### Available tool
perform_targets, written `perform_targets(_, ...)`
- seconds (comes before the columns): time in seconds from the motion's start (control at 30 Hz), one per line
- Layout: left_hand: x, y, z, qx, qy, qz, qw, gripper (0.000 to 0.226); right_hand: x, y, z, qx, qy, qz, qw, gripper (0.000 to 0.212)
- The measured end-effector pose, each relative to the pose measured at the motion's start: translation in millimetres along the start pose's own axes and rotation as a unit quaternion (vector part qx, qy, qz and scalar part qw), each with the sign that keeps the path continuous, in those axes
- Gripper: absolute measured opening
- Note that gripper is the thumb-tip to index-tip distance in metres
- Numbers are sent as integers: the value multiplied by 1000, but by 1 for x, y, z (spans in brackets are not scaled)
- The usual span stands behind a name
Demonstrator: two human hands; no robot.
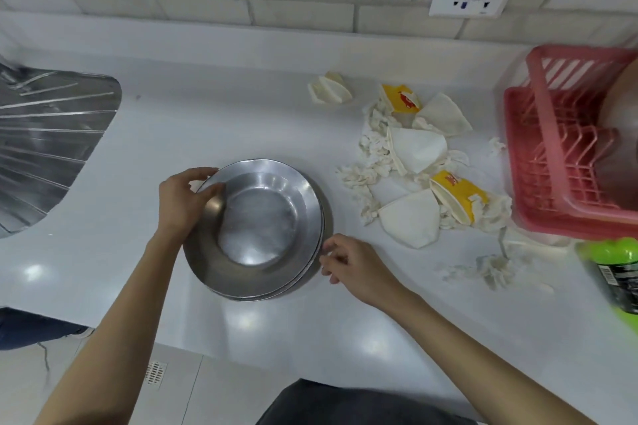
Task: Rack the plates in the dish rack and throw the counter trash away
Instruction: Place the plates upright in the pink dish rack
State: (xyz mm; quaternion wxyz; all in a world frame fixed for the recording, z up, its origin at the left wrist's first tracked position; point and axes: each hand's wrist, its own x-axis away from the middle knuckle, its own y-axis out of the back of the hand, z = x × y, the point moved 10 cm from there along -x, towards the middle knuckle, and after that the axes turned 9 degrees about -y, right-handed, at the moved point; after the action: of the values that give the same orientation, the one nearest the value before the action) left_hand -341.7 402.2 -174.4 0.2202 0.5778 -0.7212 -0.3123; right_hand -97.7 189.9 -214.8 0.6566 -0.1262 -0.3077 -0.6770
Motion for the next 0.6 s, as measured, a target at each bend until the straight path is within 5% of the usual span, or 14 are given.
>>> perform_targets(0.6,-17,3,-100,249,-38,-9,968,21,19,63,22,-88,53,-74,992,13)
